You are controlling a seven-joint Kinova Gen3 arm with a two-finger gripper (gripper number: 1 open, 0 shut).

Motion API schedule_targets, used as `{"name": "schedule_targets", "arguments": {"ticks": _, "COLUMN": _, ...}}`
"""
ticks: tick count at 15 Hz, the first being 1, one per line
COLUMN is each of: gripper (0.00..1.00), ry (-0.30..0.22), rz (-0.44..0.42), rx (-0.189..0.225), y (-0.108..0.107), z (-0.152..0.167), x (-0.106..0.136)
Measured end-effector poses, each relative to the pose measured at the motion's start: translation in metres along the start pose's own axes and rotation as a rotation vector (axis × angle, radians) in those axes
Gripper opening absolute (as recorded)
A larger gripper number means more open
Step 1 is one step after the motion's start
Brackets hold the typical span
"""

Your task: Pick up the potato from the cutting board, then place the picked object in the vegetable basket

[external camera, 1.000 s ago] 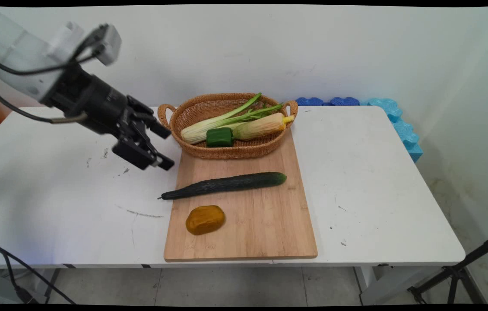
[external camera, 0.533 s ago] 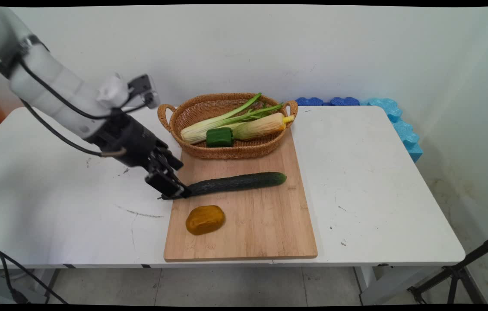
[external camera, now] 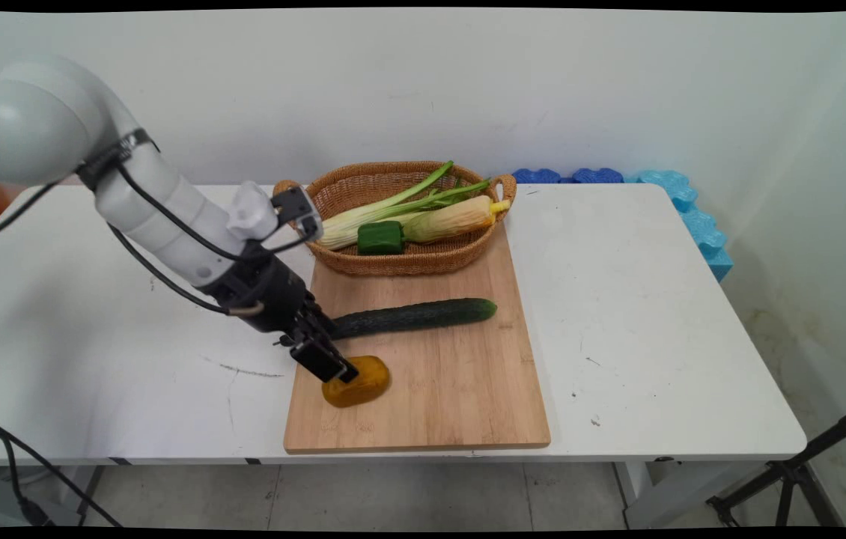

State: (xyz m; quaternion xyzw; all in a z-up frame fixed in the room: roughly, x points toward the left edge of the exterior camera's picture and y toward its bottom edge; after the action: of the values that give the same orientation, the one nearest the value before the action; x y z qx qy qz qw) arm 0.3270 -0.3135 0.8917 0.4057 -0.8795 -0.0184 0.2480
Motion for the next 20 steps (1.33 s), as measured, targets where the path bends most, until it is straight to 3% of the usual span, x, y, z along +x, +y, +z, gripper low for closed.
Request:
{"name": "schedule_targets", "arguments": {"ticks": 14, "gripper": 1.0, "ry": -0.025, "rz": -0.011, "rx": 0.0, "y": 0.003, "z": 0.05, "x": 0.002}}
{"name": "schedule_targets", "arguments": {"ticks": 15, "gripper": 0.0, "ry": -0.025, "rz": -0.009, "rx": 0.003, "y": 0.002, "z": 0.052, "x": 0.002}}
{"name": "schedule_targets", "arguments": {"ticks": 20, "gripper": 0.0, "ry": -0.029, "rz": 0.04, "rx": 0.013, "y": 0.001, "z": 0.056, "x": 0.005}}
